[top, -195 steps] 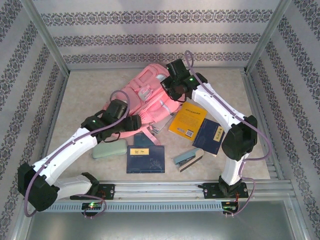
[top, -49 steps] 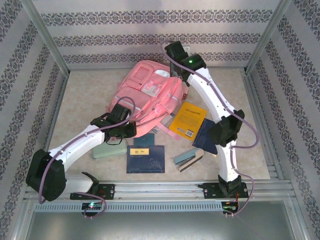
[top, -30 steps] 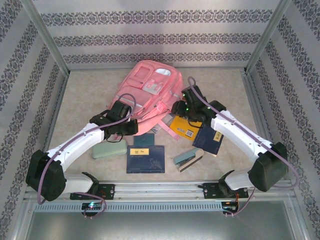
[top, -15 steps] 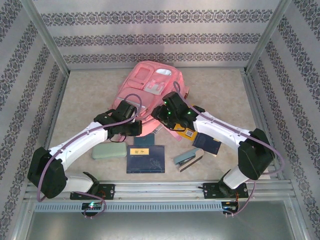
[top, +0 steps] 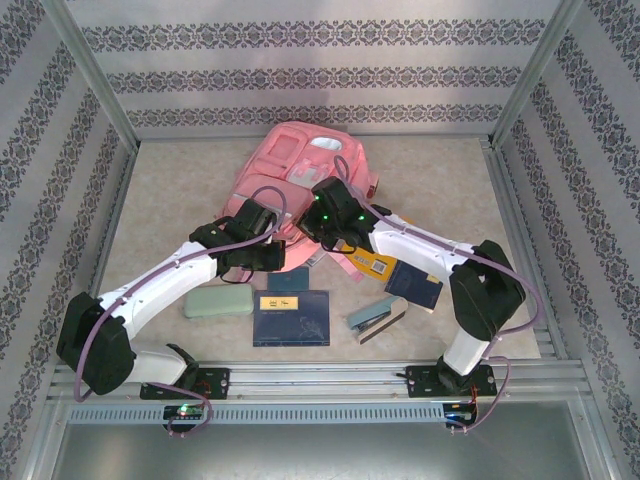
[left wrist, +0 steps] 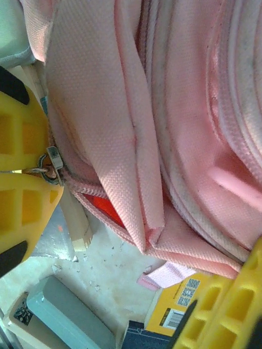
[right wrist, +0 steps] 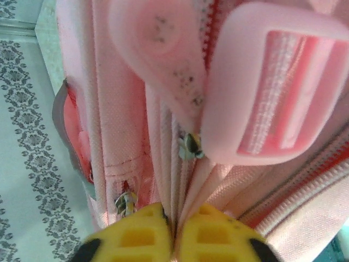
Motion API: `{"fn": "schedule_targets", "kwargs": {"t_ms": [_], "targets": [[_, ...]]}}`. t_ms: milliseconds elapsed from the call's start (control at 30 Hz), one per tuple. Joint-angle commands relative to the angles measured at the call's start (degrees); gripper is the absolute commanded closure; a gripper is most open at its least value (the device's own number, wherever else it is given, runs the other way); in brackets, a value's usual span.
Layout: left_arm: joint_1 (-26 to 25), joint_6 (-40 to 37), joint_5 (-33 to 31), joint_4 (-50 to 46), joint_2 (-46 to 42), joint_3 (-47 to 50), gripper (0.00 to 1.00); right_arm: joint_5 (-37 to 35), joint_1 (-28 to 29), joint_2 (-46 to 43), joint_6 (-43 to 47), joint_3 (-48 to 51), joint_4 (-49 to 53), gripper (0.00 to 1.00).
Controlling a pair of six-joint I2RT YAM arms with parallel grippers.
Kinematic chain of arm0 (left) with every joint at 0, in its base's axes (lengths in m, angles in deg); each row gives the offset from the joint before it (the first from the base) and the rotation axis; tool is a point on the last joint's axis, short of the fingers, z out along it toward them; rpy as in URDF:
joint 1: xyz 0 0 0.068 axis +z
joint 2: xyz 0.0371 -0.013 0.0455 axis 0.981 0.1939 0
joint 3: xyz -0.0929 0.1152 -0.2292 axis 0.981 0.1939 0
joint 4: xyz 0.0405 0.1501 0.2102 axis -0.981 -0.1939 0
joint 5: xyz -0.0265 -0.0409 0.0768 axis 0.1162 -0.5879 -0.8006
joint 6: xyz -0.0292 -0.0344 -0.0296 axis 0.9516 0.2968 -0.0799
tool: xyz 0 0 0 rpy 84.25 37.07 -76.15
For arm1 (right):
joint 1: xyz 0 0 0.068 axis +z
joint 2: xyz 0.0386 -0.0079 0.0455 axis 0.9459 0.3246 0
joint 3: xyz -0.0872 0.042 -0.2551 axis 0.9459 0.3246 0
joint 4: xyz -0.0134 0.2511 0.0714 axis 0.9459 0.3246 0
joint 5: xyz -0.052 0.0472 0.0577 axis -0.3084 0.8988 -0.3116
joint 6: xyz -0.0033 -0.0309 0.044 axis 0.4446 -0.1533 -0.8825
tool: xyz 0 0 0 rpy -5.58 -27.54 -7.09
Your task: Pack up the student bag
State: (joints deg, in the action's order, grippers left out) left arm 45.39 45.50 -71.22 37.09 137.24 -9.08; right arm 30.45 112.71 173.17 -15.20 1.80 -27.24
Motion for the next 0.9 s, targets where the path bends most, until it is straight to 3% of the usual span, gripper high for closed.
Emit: {"fn": "schedule_targets", "kwargs": {"t_ms": [0,300,867], "targets": [[-1.42,-2.59,-0.67,-0.37,-1.46,-3.98,1.0,-1.36,-0.05,0.34,4.33,-4.37,1.44,1.0],[-0.62,-5.37,-5.75,-6.63,-3.22,-7.8,1.0,1.38,-4.84,-2.87,13.27,-9.77,8.6,1.0],[3.21,-6.23,-0.16,-10.37,-4.3,-7.36,1.0,5.65,-11.06,-5.09,25.53,-10.92,14.92,1.0]]}}
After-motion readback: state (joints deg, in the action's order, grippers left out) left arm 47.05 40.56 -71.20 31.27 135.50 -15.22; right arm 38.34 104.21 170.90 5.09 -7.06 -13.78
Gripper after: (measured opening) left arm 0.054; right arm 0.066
